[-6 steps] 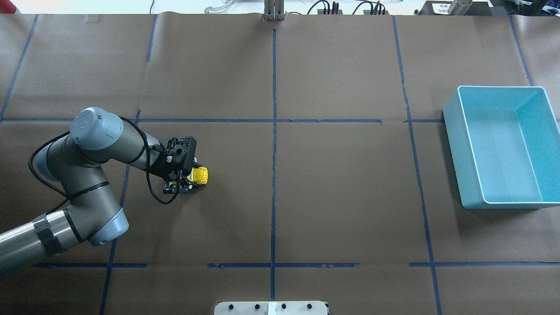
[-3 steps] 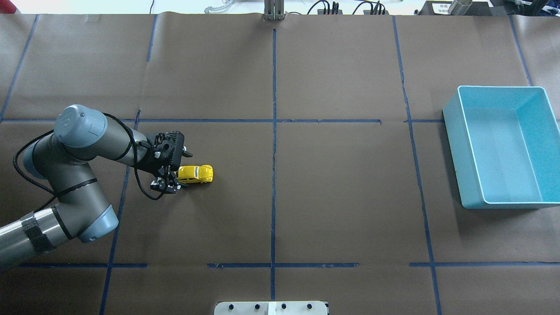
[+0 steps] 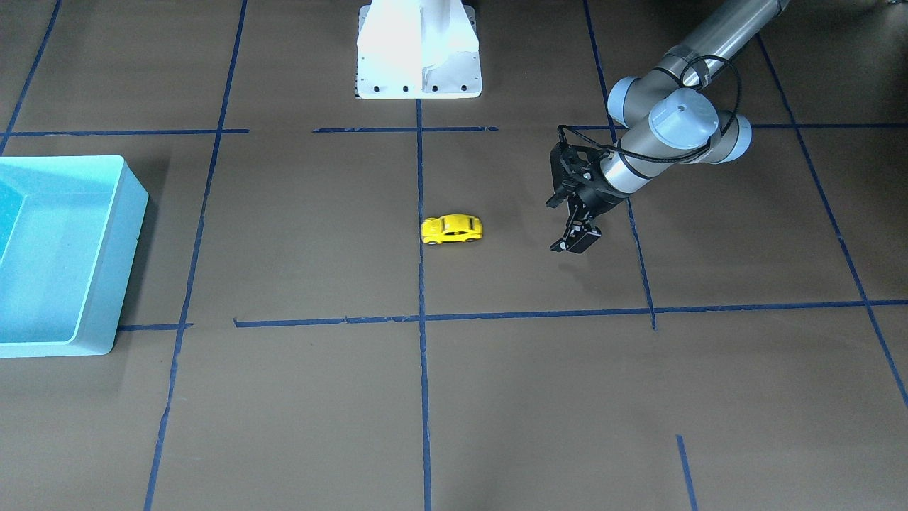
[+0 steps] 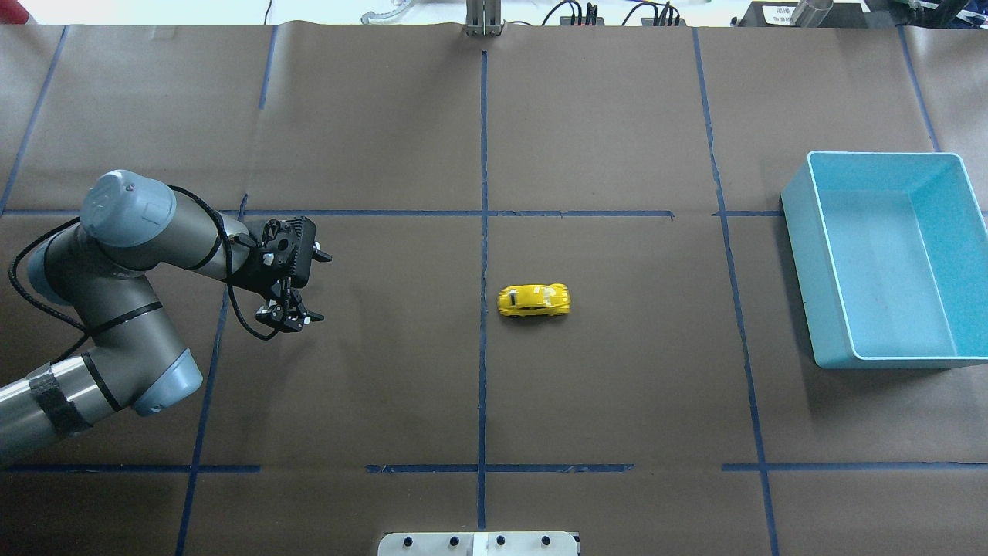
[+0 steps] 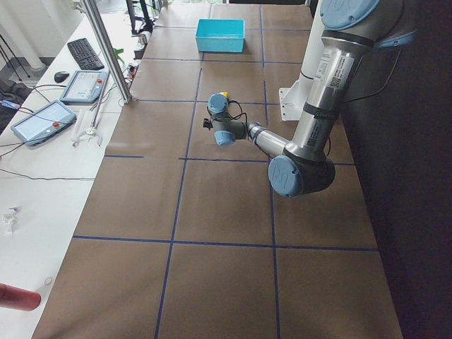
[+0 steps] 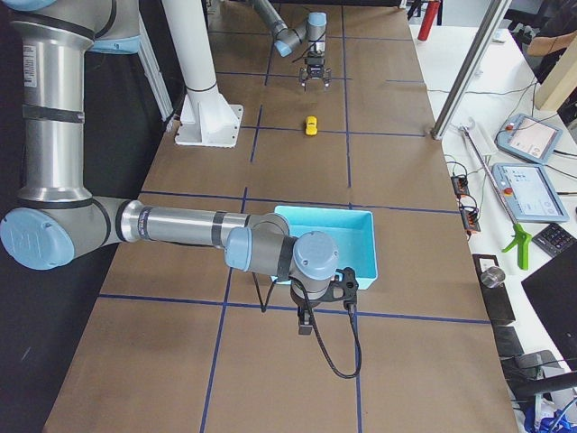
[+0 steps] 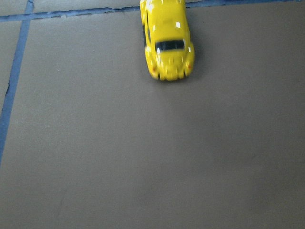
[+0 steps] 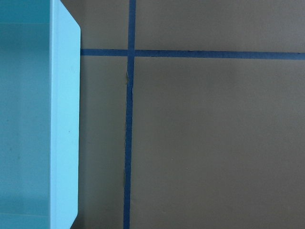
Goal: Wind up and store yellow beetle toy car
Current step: 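Withdraw the left arm while the released car rolls toward the bin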
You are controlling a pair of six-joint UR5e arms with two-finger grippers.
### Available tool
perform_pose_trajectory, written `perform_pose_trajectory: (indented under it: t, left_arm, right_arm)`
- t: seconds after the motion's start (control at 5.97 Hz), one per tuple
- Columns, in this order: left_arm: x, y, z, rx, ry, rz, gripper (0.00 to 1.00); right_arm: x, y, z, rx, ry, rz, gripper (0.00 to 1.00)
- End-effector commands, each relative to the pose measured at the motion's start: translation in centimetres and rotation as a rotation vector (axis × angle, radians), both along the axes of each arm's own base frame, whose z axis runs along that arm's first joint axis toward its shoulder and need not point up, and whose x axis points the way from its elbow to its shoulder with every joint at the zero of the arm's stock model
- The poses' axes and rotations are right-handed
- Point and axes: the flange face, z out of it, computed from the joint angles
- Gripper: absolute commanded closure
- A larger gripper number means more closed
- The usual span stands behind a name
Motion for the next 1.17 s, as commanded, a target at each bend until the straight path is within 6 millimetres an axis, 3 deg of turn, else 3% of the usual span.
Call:
perform_pose_trajectory:
  t: [0.0,0.17,0.34,0.5,0.84,1.01]
  left_arm:
    - [-4.1,-2.3,-1.4,-0.132,0.008,-0.018,0.00]
    - [-8.7,-4.3,-2.6,-0.243,-0.036,-0.045,0.00]
    - [-13.6,-2.4,-3.1,-0.387,-0.124,-0.066,0.00]
    - [-16.4,-0.2,-2.8,-0.457,-0.182,-0.087,0.00]
    - [-20.1,0.1,-3.1,-0.583,-0.264,-0.153,0.00]
    - [-22.8,-0.8,-2.3,-0.668,-0.311,-0.214,0.00]
  right_arm:
    - [-0.1,0.0,0.0,0.000,-0.008,0.001,0.00]
    - [-0.1,0.0,-0.1,0.001,-0.008,0.001,0.00]
    - [-0.1,0.0,-0.1,0.003,-0.008,0.001,0.00]
    - [0.0,-0.1,-0.4,0.007,-0.008,0.001,0.00]
    - [0.0,-0.4,-0.8,0.021,-0.010,-0.001,0.00]
    - [0.0,-0.4,-0.8,0.022,-0.008,-0.002,0.00]
